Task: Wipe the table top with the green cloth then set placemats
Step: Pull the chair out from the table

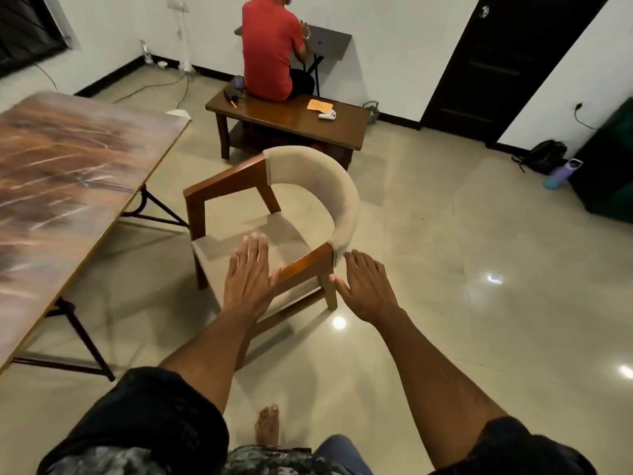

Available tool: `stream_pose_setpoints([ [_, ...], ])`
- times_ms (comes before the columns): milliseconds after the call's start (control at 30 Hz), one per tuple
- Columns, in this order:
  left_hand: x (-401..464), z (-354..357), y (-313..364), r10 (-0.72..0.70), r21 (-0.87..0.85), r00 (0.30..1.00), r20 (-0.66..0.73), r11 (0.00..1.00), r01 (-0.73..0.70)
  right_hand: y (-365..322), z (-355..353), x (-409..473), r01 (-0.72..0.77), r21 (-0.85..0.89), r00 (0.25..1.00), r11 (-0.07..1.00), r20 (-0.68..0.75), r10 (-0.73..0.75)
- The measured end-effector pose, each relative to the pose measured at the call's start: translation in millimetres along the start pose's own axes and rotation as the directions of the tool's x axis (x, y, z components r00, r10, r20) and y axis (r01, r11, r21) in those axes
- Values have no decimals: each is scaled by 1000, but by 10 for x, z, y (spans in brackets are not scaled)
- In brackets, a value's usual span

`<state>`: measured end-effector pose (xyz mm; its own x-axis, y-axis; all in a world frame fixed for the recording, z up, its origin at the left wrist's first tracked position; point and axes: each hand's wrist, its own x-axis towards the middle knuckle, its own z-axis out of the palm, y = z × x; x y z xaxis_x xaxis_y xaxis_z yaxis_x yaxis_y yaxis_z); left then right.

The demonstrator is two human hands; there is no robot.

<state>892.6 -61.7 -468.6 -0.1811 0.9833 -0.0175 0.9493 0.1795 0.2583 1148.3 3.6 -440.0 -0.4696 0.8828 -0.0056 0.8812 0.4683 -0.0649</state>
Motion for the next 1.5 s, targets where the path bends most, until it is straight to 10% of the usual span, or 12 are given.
stream_pose_setpoints([
  [1000,1722,648,252,-494,-41,869,6,869,494,1249,312,3583,391,22,905,920,171,-388],
  [1500,2236,609,3,-565,1,825,-31,825,565,1748,533,4352,113,172,946,979,282,-158],
])
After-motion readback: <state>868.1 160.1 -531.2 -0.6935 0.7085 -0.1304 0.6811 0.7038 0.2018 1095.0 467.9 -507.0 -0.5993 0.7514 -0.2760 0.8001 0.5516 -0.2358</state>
